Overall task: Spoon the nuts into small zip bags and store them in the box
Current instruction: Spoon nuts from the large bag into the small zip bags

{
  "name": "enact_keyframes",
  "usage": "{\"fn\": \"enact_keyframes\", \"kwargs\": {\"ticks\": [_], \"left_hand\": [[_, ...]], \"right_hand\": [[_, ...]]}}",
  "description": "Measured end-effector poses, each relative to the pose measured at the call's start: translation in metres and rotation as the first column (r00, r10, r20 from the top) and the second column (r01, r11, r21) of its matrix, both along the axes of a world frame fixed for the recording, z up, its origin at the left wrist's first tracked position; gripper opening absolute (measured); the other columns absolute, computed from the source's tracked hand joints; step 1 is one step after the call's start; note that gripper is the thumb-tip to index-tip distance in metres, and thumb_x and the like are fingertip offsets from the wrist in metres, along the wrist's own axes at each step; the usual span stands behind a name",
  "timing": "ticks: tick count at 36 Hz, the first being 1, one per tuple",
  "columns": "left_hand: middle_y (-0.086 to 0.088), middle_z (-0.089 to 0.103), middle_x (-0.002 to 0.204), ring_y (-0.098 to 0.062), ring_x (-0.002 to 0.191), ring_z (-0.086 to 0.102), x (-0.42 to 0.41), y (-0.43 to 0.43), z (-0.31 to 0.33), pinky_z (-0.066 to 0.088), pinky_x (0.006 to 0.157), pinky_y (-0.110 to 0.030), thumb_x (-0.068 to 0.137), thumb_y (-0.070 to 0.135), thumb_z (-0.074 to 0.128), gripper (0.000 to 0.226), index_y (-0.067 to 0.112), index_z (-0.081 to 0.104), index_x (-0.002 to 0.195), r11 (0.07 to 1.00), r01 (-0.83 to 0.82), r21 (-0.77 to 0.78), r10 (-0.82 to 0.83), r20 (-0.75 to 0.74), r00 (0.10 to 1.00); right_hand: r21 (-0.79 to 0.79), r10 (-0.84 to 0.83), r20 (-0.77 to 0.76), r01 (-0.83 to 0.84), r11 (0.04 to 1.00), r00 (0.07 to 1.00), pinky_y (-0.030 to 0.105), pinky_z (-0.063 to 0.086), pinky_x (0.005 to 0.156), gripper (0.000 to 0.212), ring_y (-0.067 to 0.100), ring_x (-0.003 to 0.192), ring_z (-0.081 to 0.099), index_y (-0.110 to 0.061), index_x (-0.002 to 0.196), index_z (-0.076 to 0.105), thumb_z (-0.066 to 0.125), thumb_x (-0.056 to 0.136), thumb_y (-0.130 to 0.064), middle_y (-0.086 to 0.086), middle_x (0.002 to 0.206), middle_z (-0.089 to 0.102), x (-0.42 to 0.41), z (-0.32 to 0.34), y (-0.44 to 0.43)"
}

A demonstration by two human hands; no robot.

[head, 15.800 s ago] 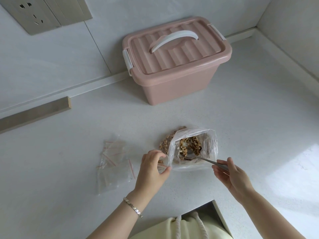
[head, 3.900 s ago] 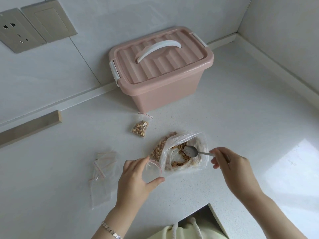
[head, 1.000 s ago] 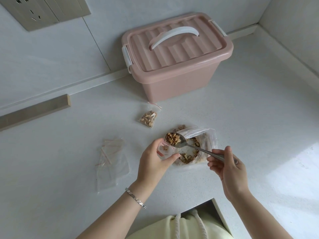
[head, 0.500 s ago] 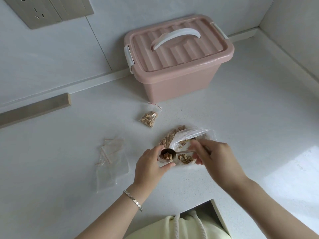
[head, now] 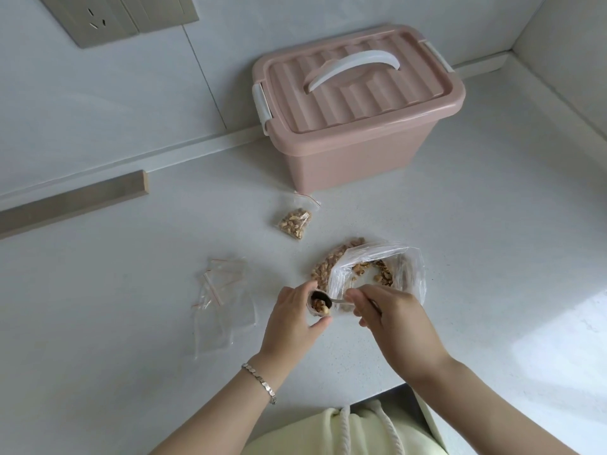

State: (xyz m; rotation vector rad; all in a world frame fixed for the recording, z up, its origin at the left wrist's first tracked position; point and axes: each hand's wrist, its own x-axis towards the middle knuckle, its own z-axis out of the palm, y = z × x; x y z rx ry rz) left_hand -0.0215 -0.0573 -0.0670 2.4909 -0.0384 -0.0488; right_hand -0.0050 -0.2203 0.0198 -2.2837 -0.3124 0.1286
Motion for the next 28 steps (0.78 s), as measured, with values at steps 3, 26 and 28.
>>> {"fn": "enact_keyframes", "kwargs": {"ticks": [3,26,28], "left_hand": [[0.003,0.068,0.09,-0.013,0.097,0.043,0.001,-0.001,-0.004,0.052,0.076,-0.035,0.062,0.029,0.083,0.058,0.01,0.058,0.112,0.999,-0.034,0.042,0.028,0.126,0.992],[0.008,0.065,0.105,0.001,0.1,0.054,-0.001,0.004,0.0,0.044,0.09,-0.019,0.072,0.046,0.059,0.047,0.014,0.06,0.107,0.951,-0.152,-0.269,0.182,0.091,0.979],[0.008,0.063,0.107,-0.007,0.101,0.058,-0.004,0.008,-0.005,0.042,0.09,-0.01,0.072,0.039,0.069,0.045,0.014,0.058,0.108,0.94,-0.168,-0.298,0.189,0.042,0.981]], "right_hand": [[0.002,-0.015,-0.009,0.015,1.0,1.0,0.044,0.048,0.052,0.079,0.027,0.054,0.056,-0.005,0.068,0.057,0.015,0.086,-0.07,0.007,0.059,0.058,0.001,0.002,0.002],[-0.164,0.216,0.339,-0.168,0.972,0.916,0.024,0.038,0.036,0.054,0.014,0.041,0.045,-0.014,0.072,0.065,0.028,0.098,-0.042,-0.003,0.052,0.05,0.012,0.021,0.002],[-0.07,0.137,0.331,-0.12,0.99,0.934,0.027,0.042,0.037,0.053,0.013,0.043,0.048,-0.013,0.074,0.065,0.03,0.098,-0.044,-0.004,0.055,0.053,0.012,0.019,-0.005]]}}
